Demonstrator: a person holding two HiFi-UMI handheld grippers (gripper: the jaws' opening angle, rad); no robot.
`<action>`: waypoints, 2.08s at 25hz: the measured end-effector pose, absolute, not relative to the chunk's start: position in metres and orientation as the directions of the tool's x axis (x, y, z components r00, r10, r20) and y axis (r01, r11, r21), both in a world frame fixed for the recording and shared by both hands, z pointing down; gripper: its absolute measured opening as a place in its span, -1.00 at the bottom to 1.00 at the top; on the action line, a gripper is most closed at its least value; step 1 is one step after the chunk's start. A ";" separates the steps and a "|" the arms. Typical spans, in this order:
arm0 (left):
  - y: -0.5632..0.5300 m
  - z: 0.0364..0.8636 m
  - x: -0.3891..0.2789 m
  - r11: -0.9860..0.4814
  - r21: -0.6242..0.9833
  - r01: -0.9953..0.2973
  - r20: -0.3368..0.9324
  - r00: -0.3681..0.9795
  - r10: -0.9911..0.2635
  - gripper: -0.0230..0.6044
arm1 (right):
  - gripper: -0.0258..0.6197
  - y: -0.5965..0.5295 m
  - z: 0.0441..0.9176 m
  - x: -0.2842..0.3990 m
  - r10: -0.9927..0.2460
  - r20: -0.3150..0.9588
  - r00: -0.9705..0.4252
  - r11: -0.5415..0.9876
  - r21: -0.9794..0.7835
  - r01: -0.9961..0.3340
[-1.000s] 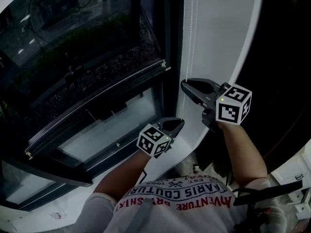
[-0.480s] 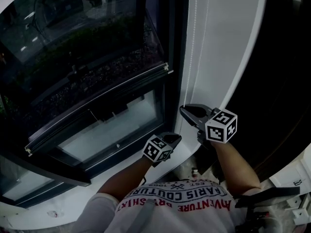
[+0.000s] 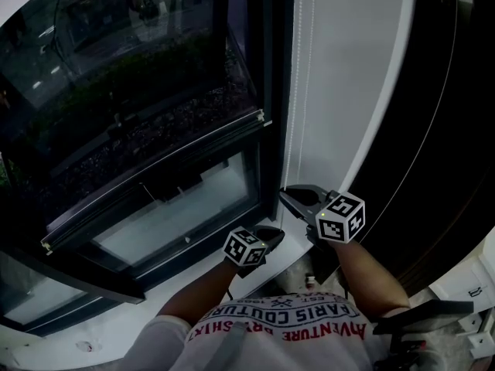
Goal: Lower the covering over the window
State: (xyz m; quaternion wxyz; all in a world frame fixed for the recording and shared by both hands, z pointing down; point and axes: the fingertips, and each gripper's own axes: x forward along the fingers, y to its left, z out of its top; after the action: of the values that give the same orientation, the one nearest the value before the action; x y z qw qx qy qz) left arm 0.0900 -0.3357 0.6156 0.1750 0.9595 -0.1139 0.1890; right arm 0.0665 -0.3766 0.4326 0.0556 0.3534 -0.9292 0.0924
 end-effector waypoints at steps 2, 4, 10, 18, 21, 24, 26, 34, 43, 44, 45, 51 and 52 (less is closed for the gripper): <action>-0.336 0.612 0.085 -0.916 0.272 -0.296 0.405 0.898 -0.170 -0.74 | -0.89 -0.376 0.433 0.066 -0.645 0.169 -0.745 0.735 -0.128 -0.666; -0.337 0.605 0.078 -0.918 0.274 -0.288 0.389 0.906 -0.168 -0.67 | -0.89 -0.375 0.434 0.065 -0.648 0.165 -0.744 0.734 -0.127 -0.667; -0.369 0.534 0.057 -0.940 0.251 -0.230 0.273 0.949 -0.160 -0.66 | -0.89 -0.376 0.435 0.063 -0.651 0.167 -0.741 0.731 -0.123 -0.671; -0.396 0.340 0.059 -0.983 0.117 -0.142 -0.033 0.989 -0.147 -0.66 | -0.90 -0.373 0.437 0.059 -0.648 0.183 -0.739 0.732 -0.119 -0.671; -0.393 0.285 0.072 -0.990 0.019 -0.143 -0.069 0.987 -0.144 -0.66 | -0.90 -0.375 0.437 0.056 -0.640 0.188 -0.745 0.739 -0.114 -0.664; -0.398 0.253 0.084 -0.981 -0.030 -0.191 -0.043 0.981 -0.189 -0.66 | -0.90 -0.375 0.438 0.053 -0.635 0.191 -0.748 0.743 -0.111 -0.660; -0.399 0.244 0.089 -0.973 -0.043 -0.228 -0.017 0.974 -0.227 -0.67 | -0.90 -0.374 0.440 0.051 -0.631 0.192 -0.751 0.746 -0.115 -0.656; -0.402 0.239 0.088 -0.959 -0.012 -0.284 -0.020 0.959 -0.284 -0.87 | -0.90 -0.380 0.443 0.050 -0.630 0.186 -0.754 0.747 -0.124 -0.654; -0.403 0.238 0.085 -0.960 -0.024 -0.281 -0.012 0.960 -0.280 -0.89 | -0.90 -0.386 0.442 0.051 -0.637 0.177 -0.750 0.742 -0.124 -0.659; -0.403 0.241 0.085 -0.960 -0.027 -0.280 -0.004 0.960 -0.280 -0.89 | -0.90 -0.386 0.444 0.051 -0.635 0.187 -0.749 0.742 -0.121 -0.659; -0.403 0.245 0.086 -0.959 -0.035 -0.280 0.013 0.960 -0.281 -0.89 | -0.90 -0.385 0.449 0.050 -0.632 0.204 -0.748 0.743 -0.116 -0.659; -0.410 0.287 0.090 -0.948 -0.035 -0.316 0.062 0.946 -0.318 -0.89 | -0.90 -0.386 0.490 0.056 -0.624 0.259 -0.738 0.719 -0.180 -0.671; -0.412 0.295 0.091 -0.948 -0.029 -0.317 0.071 0.945 -0.318 -0.89 | -0.90 -0.387 0.497 0.057 -0.622 0.276 -0.733 0.715 -0.180 -0.675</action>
State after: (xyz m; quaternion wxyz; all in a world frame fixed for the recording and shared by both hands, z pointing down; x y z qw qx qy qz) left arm 0.0907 -0.4120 0.2948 -0.0084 0.9862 -0.1609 0.0375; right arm 0.0573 -0.3868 0.4969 0.0982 0.3521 -0.9209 0.1354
